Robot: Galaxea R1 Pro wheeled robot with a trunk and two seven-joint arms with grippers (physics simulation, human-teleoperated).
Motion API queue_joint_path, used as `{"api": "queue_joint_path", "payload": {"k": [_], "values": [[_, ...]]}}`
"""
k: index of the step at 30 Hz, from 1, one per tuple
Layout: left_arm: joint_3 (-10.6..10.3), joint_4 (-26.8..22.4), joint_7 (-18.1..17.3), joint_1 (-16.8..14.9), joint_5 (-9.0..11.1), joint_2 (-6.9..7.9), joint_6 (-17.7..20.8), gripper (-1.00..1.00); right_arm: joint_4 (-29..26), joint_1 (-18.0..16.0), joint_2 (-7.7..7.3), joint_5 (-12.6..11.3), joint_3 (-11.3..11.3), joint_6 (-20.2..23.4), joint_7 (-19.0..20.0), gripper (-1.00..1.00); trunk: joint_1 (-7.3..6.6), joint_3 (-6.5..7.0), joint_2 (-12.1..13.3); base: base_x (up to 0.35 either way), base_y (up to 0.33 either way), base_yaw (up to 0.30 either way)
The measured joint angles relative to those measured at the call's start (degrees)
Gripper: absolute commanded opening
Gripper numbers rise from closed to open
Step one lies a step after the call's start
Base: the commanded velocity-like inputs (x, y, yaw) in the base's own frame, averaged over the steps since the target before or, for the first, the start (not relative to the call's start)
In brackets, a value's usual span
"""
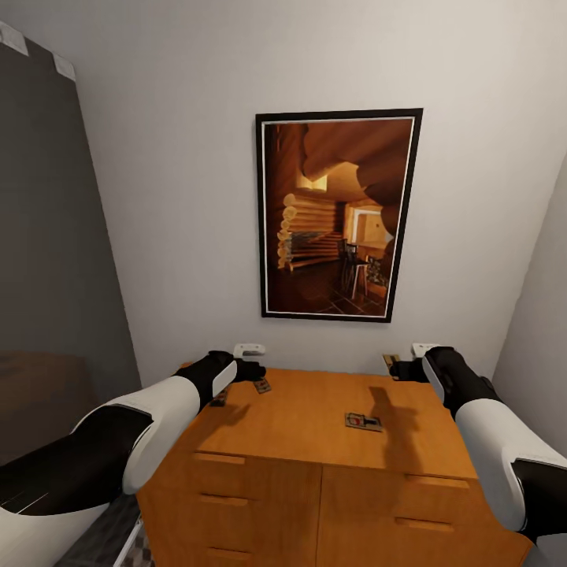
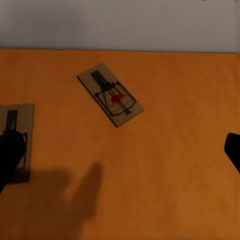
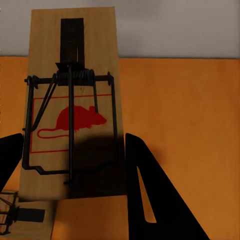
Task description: Take the four mousetraps from the cabinet in the bathroom and place them on the bathroom floor. Make sure all four end up on the same floor surface, and ensure that at least two of them are either under or directly next to the same bathroom sink.
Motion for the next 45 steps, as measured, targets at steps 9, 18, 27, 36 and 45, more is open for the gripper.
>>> {"api": "queue_joint_path", "payload": {"k": [9, 18, 27, 36, 45], "values": [[0.0, -0.1, 0.0, 0.0, 0.0, 0.0, 0.0, 1.0, 0.0, 0.0, 0.01, -0.1, 0.0, 0.0, 0.0, -1.0, 0.0, 0.0, 0.0, 0.0, 0.0, 0.0], [0.0, -0.1, 0.0, 0.0, 0.0, 0.0, 0.0, 1.0, 0.0, 0.0, -0.05, 0.0, 0.0, 0.0, 0.0, -1.0, 0.0, 0.0, 0.0, 0.001, 0.0, 0.0], [0.0, -0.2, 0.0, 0.0, 0.0, 0.0, 0.0, 1.0, 0.0, 0.0, -0.09, 0.0, -0.1, 0.0, 0.1, -1.0, -0.01, 0.0, 0.0, 0.1, -0.058, 0.0], [0.1, -0.2, -0.1, 0.0, 0.0, 0.0, 0.0, 1.0, 0.0, 0.0, -0.22, -0.1, 0.0, 0.0, 0.2, -1.0, 0.0, 0.0, 0.0, 0.03, -0.015, 0.0], [0.1, -0.2, 0.0, 0.0, 0.0, 0.0, 0.0, 1.0, 0.0, 0.0, -0.21, 0.0, 0.0, 0.0, 0.1, -1.0, 0.0, 0.0, 0.0, 0.001, 0.0, 0.0]]}}
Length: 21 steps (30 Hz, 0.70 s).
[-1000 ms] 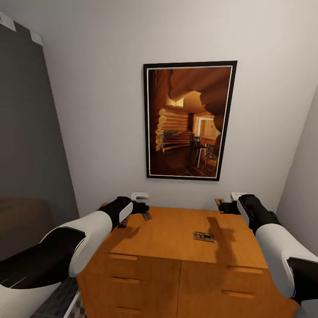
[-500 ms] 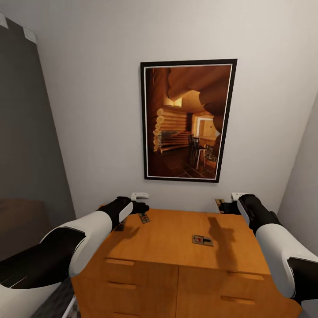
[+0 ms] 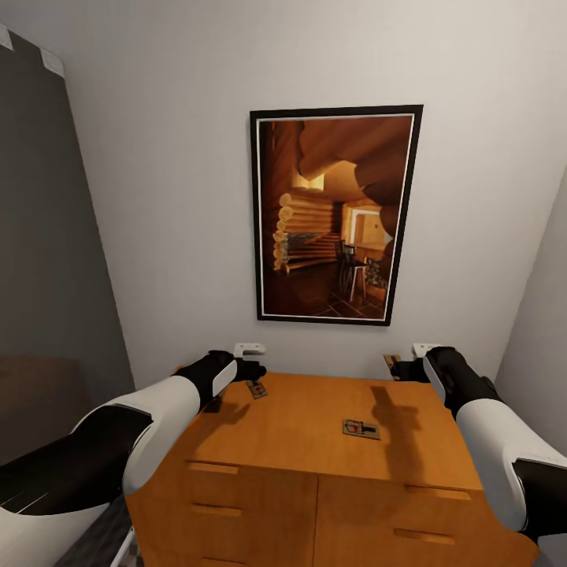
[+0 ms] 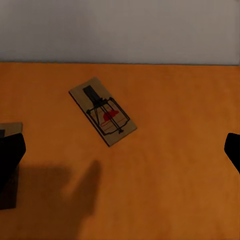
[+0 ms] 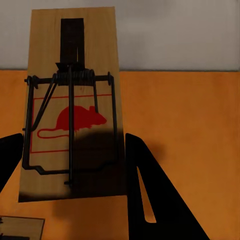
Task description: Take the four mousetraps from the cabinet in the bathroom and place them on the bathroom floor. Make sure all four end up on the same floor surface, and ensure that at least two of them are either under or directly next to the same bathroom sink.
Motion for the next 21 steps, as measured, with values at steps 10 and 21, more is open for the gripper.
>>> {"api": "queue_joint_path", "payload": {"k": [10, 21], "values": [[-0.1, 0.0, 0.0, 0.0, 0.0, 0.0, 0.0, 1.0, -1.6, 2.2, -0.66, 0.5, 0.4, 0.2, 2.2, -1.0, 0.0, 0.0, 0.0, 0.0, 0.0, 0.0], [0.0, -0.1, 0.0, 0.0, 0.0, 0.0, 0.0, 1.0, -8.5, 7.0, -7.49, 4.9, 0.5, 1.4, 14.0, -1.0, 0.0, 0.0, 0.0, 0.0, 0.0, 0.0]]}}
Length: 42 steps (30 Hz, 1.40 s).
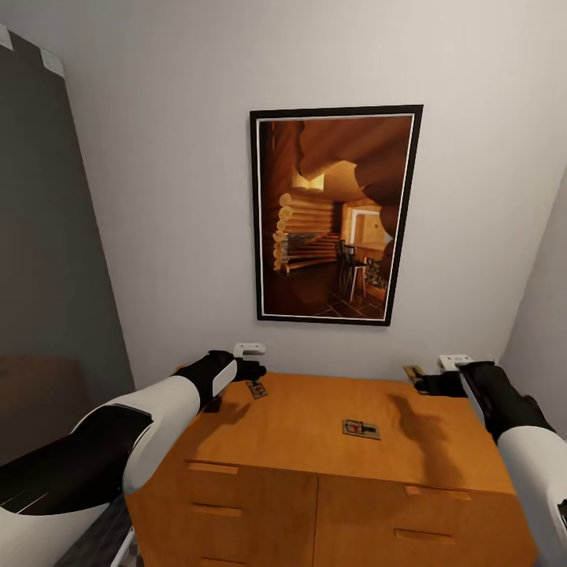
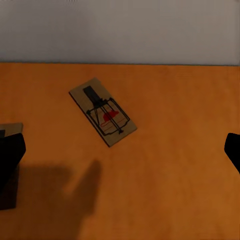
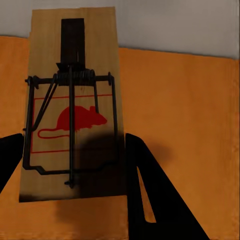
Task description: Take the four mousetraps from the cabinet in the bathroom and place them on the bathroom floor. Make sure all four end up on the same floor surface, and ensure that at least two of them are either under or directly next to the same bathroom sink.
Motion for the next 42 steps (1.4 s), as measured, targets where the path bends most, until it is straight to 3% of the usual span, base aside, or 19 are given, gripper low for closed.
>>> {"api": "queue_joint_path", "payload": {"k": [3, 7, 14, 26, 30, 42], "values": [[0.0, 0.0, 0.0, 0.0, 0.0, 0.0, 0.0, 1.0, -0.4, 0.3, -1.57, 1.6, 0.0, 0.9, 2.1, -1.0, 0.0, 0.0, 0.0, 0.0, 0.0, 0.0], [0.0, 0.0, 0.0, 0.0, 0.0, 0.0, 0.0, 1.0, -0.8, 0.5, -5.14, 3.8, -0.1, 2.8, 5.5, -1.0, 0.0, 0.0, 0.0, 0.0, 0.0, 0.0], [0.0, 0.0, 0.0, 0.0, 0.0, 0.0, 0.0, 1.0, -0.8, 0.6, -7.98, 3.9, -0.1, 3.3, 6.2, -1.0, 0.0, 0.0, 0.0, 0.0, 0.0, 0.0], [0.1, 0.0, 0.1, 0.0, 0.0, 0.0, 0.1, 1.0, -0.9, 0.6, -8.61, 4.0, -0.4, 3.7, 6.1, -1.0, 0.0, 0.0, 0.0, 0.0, 0.0, 0.004], [0.1, 0.0, 0.1, 0.0, 0.0, 0.0, 0.1, 1.0, -1.1, 0.6, -8.61, 4.0, -0.6, 5.7, 6.1, -1.0, 0.0, 0.0, 0.0, 0.0, 0.0, 0.172], [0.1, 0.0, 0.1, 0.0, 0.1, 0.0, 0.2, 1.0, -1.3, 0.6, -8.62, 4.0, -0.7, 6.3, 5.8, -1.0, 0.0, 0.0, 0.0, 0.0, 0.0, 0.1]]}}
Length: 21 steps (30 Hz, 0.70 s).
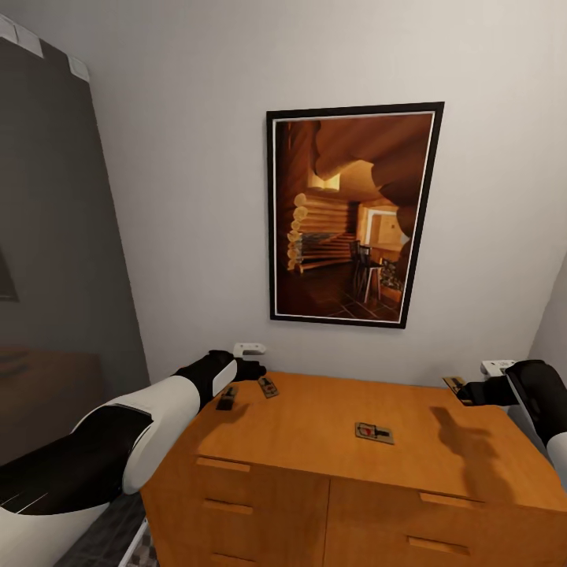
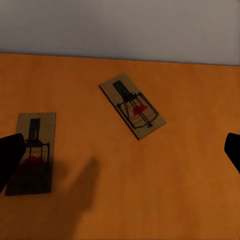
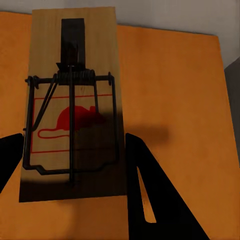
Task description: Take the four mousetraps from the cabinet in the bathroom and place them on the bathroom floor. Make sure all four end up on the same floor surface, and ensure that at least two of them are either under or directly next to the same bathroom sink.
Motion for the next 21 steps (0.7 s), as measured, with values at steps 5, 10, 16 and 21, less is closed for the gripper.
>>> {"api": "queue_joint_path", "payload": {"k": [5, 10, 16, 21], "values": [[0.0, 0.0, 0.0, 0.0, 0.0, 0.0, 0.0, 1.0, 0.0, 0.0, 0.0, 0.0, 0.0, 0.0, -0.1, -1.0, 0.0, 0.0, 0.0, 0.0, 0.0, 0.006], [0.0, 0.0, 0.0, 0.0, 0.0, 0.0, 0.0, 1.0, 0.0, 0.0, 0.0, 0.0, 0.0, -0.1, -0.1, -1.0, 0.0, 0.0, 0.0, 0.0, 0.0, 0.001], [0.0, 0.1, 0.0, 0.0, -0.1, 0.0, 0.0, 1.0, 0.0, 0.0, 0.0, 0.0, 0.0, -0.1, -0.1, -1.0, 0.0, 0.0, 0.0, 0.0, 0.0, 0.0], [0.0, 0.1, -0.1, 0.0, -0.1, 0.0, 0.0, 1.0, 0.0, 0.0, 0.0, 0.0, 0.0, -0.1, -0.1, -1.0, 0.0, 0.0, 0.0, 0.0, 0.0, 0.0]]}}
